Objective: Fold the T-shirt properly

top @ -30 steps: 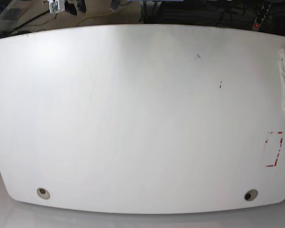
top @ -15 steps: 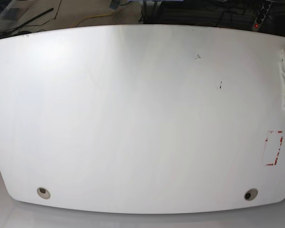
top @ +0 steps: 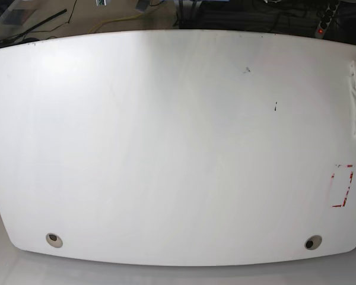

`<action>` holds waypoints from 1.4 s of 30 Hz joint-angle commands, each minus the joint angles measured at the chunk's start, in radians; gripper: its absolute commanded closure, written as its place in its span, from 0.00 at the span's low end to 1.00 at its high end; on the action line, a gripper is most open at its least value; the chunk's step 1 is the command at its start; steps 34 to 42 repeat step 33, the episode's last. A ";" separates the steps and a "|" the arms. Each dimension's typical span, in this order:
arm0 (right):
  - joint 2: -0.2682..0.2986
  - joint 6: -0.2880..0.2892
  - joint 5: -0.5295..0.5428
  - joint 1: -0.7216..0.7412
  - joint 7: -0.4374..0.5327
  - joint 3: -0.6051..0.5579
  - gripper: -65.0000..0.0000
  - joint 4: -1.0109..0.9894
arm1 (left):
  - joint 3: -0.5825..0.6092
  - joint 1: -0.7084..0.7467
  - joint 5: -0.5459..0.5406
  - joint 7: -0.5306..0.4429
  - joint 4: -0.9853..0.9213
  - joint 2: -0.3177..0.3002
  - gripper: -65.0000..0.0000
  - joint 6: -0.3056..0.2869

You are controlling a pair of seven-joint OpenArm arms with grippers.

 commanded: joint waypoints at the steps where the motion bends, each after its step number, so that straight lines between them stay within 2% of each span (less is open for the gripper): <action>1: 0.005 0.011 0.009 0.034 0.014 -0.014 0.73 -0.048 | -0.002 -0.070 -0.003 -0.010 -0.098 -0.022 0.31 0.004; 7: -0.001 0.011 0.009 0.136 0.012 -0.022 0.73 -0.162 | 0.004 -0.202 -0.003 -0.010 -0.262 -0.024 0.31 0.006; 12: -0.009 0.011 0.009 0.202 0.012 -0.023 0.73 -0.236 | 0.082 -0.281 -0.003 -0.009 -0.354 -0.024 0.31 0.009; 17: -0.016 0.011 0.009 0.236 0.012 -0.023 0.73 -0.262 | 0.091 -0.347 -0.003 -0.007 -0.441 -0.021 0.31 0.090; 22: -0.019 0.005 0.009 0.238 0.012 -0.023 0.73 -0.262 | 0.091 -0.360 -0.003 -0.007 -0.448 -0.017 0.31 0.098; 27: -0.021 -0.050 0.009 0.238 0.012 -0.023 0.72 -0.263 | 0.091 -0.360 -0.003 -0.007 -0.448 -0.017 0.31 0.099; 42: -0.021 -0.055 0.009 0.238 0.012 -0.023 0.72 -0.263 | 0.091 -0.358 -0.003 -0.012 -0.440 -0.017 0.31 0.101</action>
